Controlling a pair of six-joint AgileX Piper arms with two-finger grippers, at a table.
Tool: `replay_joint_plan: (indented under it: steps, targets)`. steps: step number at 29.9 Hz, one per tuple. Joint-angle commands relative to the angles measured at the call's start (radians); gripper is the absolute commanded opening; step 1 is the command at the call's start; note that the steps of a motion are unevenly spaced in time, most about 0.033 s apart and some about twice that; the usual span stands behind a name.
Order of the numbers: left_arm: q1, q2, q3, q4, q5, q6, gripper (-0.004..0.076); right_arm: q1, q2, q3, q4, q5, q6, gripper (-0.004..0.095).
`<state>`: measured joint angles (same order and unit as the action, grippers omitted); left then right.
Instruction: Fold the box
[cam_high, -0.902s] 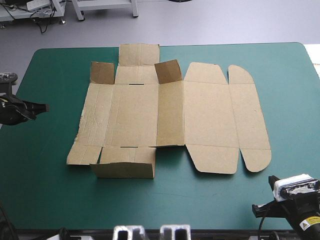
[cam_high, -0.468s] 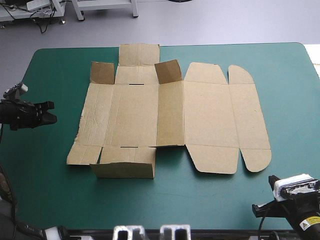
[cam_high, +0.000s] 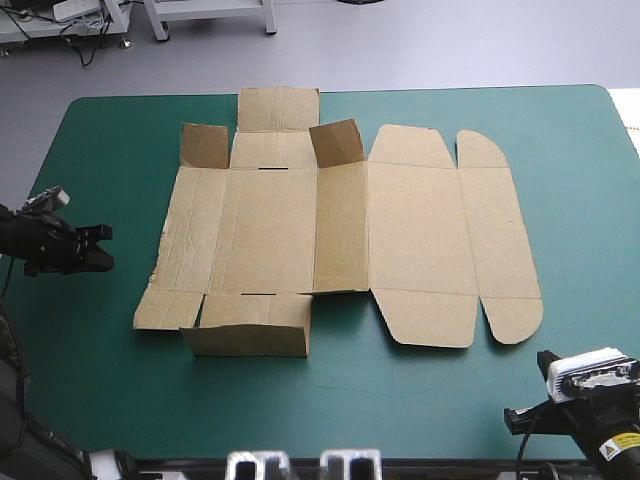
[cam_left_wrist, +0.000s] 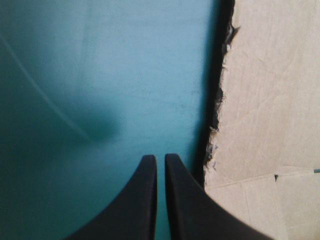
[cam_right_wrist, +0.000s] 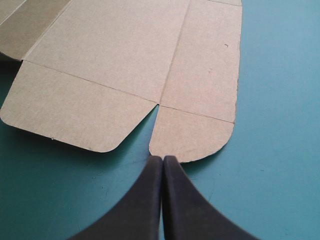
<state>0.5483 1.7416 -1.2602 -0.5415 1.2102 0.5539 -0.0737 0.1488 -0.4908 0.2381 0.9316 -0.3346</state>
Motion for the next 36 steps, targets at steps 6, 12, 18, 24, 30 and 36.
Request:
replay_joint_plan:
  steps: [6, 12, 18, 24, 30, 36]
  targets:
    - [0.002, 0.009, -0.029, -0.182, 0.092, -0.026, 0.0353, 0.001, 0.017, -0.025, 0.005, -0.069, -0.007, -0.0024]
    - [-0.006, 0.027, -0.029, -0.251, 0.092, -0.024, 0.0407, 0.001, 0.017, -0.025, 0.005, -0.069, -0.007, -0.0025]
    - [-0.042, 0.075, -0.029, -0.247, 0.092, -0.016, 0.0404, 0.001, 0.017, -0.025, 0.005, -0.069, -0.007, -0.0024]
    - [-0.079, 0.115, -0.029, -0.237, 0.092, 0.009, 0.037, 0.001, 0.017, -0.025, 0.005, -0.069, -0.007, -0.0024]
    - [-0.119, 0.16, -0.029, -0.179, 0.092, 0.016, 0.0363, 0.001, 0.019, -0.025, 0.005, -0.069, -0.007, -0.0024]
    - [-0.167, 0.194, -0.029, -0.166, 0.092, 0.016, 0.0362, 0.001, 0.021, -0.025, 0.005, -0.069, -0.007, -0.0023]
